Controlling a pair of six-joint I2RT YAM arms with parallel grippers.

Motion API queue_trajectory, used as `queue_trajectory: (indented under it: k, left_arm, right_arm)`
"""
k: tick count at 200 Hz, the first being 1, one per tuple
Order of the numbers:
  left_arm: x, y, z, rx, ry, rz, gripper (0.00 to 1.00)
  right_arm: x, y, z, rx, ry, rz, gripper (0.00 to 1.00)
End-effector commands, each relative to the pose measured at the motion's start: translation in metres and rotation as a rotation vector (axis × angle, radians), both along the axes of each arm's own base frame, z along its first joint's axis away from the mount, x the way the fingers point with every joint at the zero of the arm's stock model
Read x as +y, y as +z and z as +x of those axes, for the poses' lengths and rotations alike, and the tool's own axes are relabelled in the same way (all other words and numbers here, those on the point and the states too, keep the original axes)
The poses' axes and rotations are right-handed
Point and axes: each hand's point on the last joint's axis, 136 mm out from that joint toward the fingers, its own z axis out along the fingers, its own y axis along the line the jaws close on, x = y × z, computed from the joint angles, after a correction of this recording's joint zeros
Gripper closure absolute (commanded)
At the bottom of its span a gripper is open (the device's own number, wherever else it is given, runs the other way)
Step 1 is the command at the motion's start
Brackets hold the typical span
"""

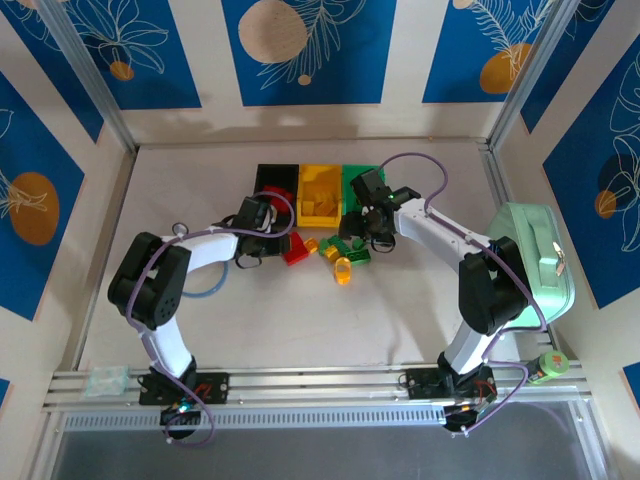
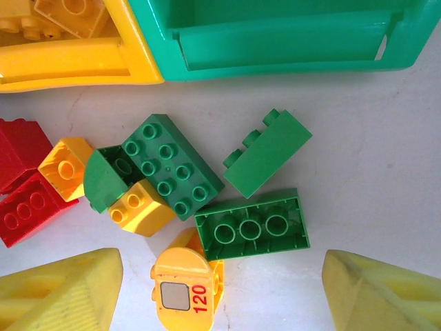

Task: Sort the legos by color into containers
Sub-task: Pick up the lego from the center of the table, then place the lego in the container.

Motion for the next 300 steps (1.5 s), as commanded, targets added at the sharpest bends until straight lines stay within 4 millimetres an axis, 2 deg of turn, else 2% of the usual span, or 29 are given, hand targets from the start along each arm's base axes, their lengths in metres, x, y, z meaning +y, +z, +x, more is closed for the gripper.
queue_trajectory:
  k: [1,48,66,80,100,116,130,192,223,266,300]
  left_arm:
    - [0.008,-0.012,-0.009,0.035,0.036,0.035,0.52]
    - [0.053,-0.006,-0.028,-0.006,0.216,0.110,0.61]
    - [0.069,0.005,-0.034,-0.051,0.264,0.141,0.62]
    - [0.073,0.018,-0.036,-0.098,0.271,0.134,0.62]
    - [0.062,0.031,-0.035,-0.097,0.207,0.105,0.51]
    - [0.052,0.033,-0.034,-0.070,0.174,0.081,0.43]
    - [0.050,0.031,-0.032,-0.061,0.172,0.080,0.40]
    - [0.043,0.024,-0.029,-0.035,0.167,0.056,0.41]
    - [0.032,0.035,-0.023,-0.062,0.148,-0.011,0.42]
    - [0.026,0.059,0.005,-0.092,0.153,-0.067,0.44]
    - [0.024,0.083,0.037,-0.138,0.156,-0.072,0.44]
  right_arm:
    - [0.001,0.004,-0.007,0.008,-0.010,0.032,0.23]
    - [-0.001,0.000,-0.012,0.015,-0.013,0.030,0.23]
    - [0.000,-0.001,-0.013,0.016,-0.012,0.036,0.24]
    - [0.003,-0.003,-0.014,0.018,-0.007,0.037,0.24]
    - [0.006,-0.004,-0.014,0.017,-0.005,0.040,0.24]
    - [0.009,-0.005,-0.014,0.019,-0.001,0.044,0.24]
    - [0.011,-0.005,-0.014,0.020,0.001,0.042,0.24]
    - [0.006,-0.005,-0.018,0.019,0.001,0.024,0.24]
    - [0.008,-0.005,-0.018,0.019,0.001,0.026,0.24]
    - [0.008,-0.005,-0.019,0.020,0.002,0.024,0.24]
    - [0.003,-0.006,-0.023,0.022,-0.006,0.019,0.24]
